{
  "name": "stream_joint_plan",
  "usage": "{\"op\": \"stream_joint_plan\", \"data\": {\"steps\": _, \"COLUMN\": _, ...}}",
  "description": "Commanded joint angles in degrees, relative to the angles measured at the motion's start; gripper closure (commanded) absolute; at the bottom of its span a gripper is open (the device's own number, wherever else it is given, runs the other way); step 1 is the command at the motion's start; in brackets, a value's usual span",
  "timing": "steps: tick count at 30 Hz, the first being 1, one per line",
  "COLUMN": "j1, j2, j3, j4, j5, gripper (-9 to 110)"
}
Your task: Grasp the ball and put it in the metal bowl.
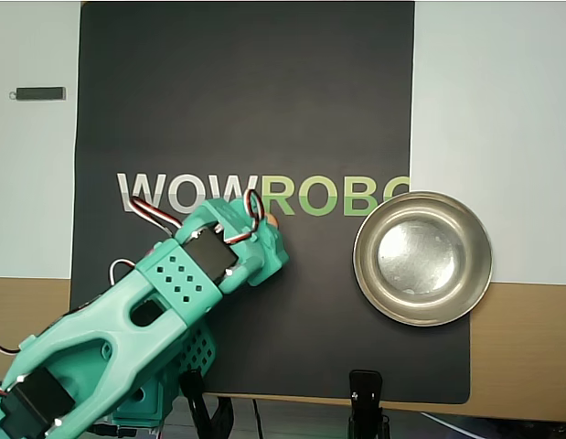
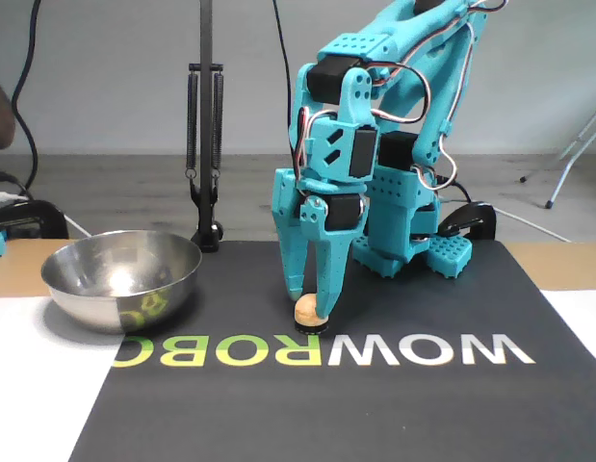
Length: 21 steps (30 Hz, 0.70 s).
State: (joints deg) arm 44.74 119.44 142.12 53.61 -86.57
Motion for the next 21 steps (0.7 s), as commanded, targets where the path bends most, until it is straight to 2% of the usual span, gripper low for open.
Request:
{"op": "stream_joint_plan", "data": {"steps": 1, "j1": -0.2, "j2": -0.1, "j3": -1.4, "j4": -0.2, "j5": -0.3, "gripper": 44}}
{"op": "stream_joint_plan", "data": {"steps": 3, "j1": -0.2, "j2": -0.1, "j3": -1.3, "j4": -0.2, "j5": -0.3, "gripper": 45}}
{"op": "stream_joint_plan", "data": {"steps": 7, "j1": -0.2, "j2": -0.1, "j3": -1.3, "j4": 0.1, "j5": -0.3, "gripper": 64}}
{"op": "stream_joint_plan", "data": {"steps": 10, "j1": -0.1, "j2": -0.1, "j3": -1.3, "j4": 0.2, "j5": -0.3, "gripper": 73}}
{"op": "stream_joint_plan", "data": {"steps": 21, "j1": 0.0, "j2": -0.1, "j3": -1.3, "j4": 0.3, "j5": -0.3, "gripper": 75}}
